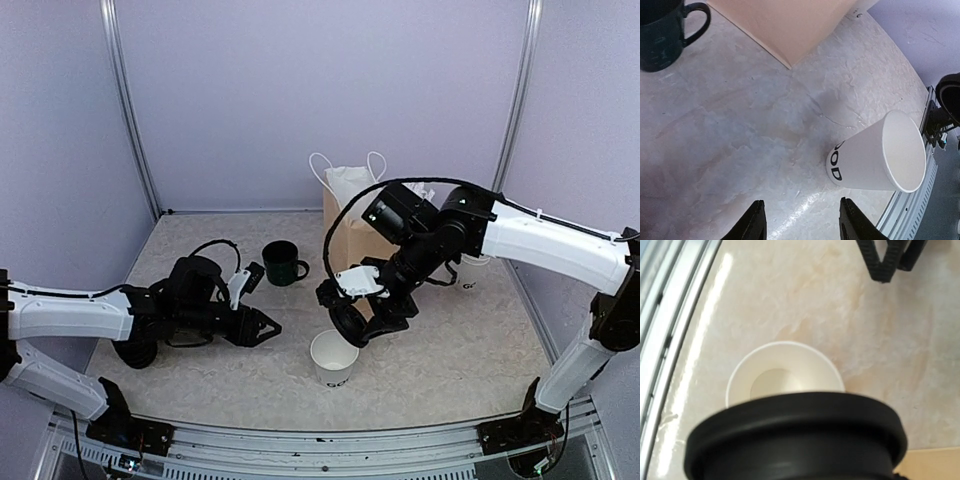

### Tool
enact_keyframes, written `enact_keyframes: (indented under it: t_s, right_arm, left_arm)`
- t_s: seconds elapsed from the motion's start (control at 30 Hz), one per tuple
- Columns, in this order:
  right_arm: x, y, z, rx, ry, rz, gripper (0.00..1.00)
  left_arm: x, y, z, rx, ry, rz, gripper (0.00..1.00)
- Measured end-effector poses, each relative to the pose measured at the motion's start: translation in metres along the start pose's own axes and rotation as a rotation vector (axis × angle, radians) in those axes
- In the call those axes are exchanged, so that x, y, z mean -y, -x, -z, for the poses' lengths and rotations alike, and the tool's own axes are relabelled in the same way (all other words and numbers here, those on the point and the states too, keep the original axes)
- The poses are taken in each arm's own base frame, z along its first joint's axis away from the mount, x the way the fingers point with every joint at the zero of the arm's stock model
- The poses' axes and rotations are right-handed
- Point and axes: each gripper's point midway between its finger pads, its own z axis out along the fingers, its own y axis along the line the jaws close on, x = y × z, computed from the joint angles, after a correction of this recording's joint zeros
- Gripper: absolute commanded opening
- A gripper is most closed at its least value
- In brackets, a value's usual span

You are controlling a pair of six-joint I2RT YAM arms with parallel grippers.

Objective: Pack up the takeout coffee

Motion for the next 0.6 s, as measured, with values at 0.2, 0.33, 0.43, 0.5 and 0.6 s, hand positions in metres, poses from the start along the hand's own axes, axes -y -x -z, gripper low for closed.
enact_keyframes:
  t_s: [0.2, 0.33, 0.43, 0.5, 0.6]
  right_arm:
    - [-0.008, -0.009, -0.022, -0.095, 0.012, 0.036, 0.74]
    - [-0.012, -0.012, -0.032, -0.134, 0.019, 0.054, 0.74]
    - [-0.012, -0.015, -0.037, -0.156, 0.019, 0.058, 0.74]
    - [-0.012, -0.017, -0.04, -0.172, 0.023, 0.058, 0.74]
    - [-0.014, -0.02, -0.045, -0.19, 0.032, 0.061, 0.74]
  left_arm:
    - [0.022, -0.024, -0.025, -0.062, -0.058, -0.027, 0.47]
    - [0.028, -0.038, -0.04, -0.088, -0.088, -0.017, 0.46]
    - [0.033, -0.045, -0.046, -0.096, -0.112, -0.009, 0.45]
    - [0.037, -0.047, -0.05, -0.097, -0.13, -0.004, 0.45]
    - [0.041, -0.049, -0.055, -0.098, -0.151, -0.002, 0.45]
